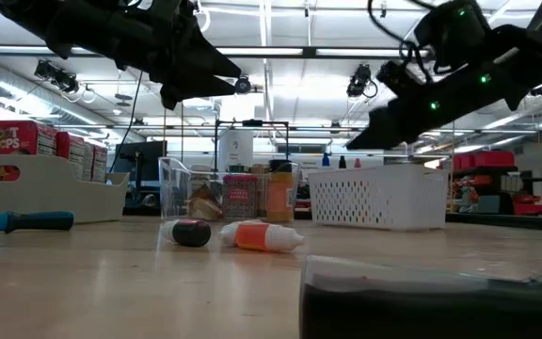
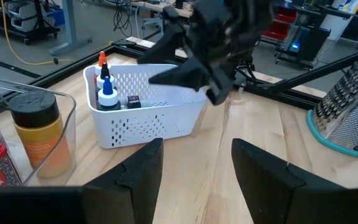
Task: Pick & Place Kitchen Items
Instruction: Put the blue food coloring bottle into the white bin
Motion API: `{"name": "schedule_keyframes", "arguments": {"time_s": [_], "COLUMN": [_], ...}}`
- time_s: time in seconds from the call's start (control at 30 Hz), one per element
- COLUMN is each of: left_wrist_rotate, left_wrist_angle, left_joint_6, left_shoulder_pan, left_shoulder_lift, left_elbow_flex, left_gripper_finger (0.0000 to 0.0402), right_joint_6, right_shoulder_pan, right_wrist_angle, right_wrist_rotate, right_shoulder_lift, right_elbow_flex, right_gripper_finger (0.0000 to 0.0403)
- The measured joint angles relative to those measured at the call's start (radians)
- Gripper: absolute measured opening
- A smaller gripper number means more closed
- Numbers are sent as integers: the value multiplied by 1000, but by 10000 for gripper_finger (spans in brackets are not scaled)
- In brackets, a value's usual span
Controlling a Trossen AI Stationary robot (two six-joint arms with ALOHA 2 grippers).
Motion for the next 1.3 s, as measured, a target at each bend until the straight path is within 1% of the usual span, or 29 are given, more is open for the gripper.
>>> {"name": "schedule_keyframes", "arguments": {"time_s": [0.1, 0.17, 0.23, 0.33, 0.47, 0.67, 0.8, 1.3], "left_wrist_rotate": [0, 0, 0, 0, 0, 0, 0, 0], "left_wrist_angle": [0, 0, 0, 0, 0, 0, 0, 0], "left_joint_6": [0, 0, 0, 0, 0, 0, 0, 0], "left_shoulder_pan": [0, 0, 0, 0, 0, 0, 0, 0], "left_shoulder_lift": [0, 0, 0, 0, 0, 0, 0, 0], "left_elbow_flex": [0, 0, 0, 0, 0, 0, 0, 0], "left_gripper_finger": [201, 201, 201, 201, 201, 201, 201, 201], "right_joint_6": [-21, -29, -19, 27, 54, 54, 54, 53], "right_shoulder_pan": [15, 26, 33, 36, 36, 36, 36, 36], "right_wrist_angle": [125, 205, 280, 360, 381, 375, 375, 374], "right_wrist_rotate": [-11, -43, -97, -205, -330, -428, -459, -458], "right_shoulder_lift": [0, 0, 0, 0, 0, 0, 0, 0], "right_elbow_flex": [0, 0, 0, 0, 0, 0, 0, 0], "right_gripper_finger": [207, 207, 208, 208, 208, 208, 208, 208]}}
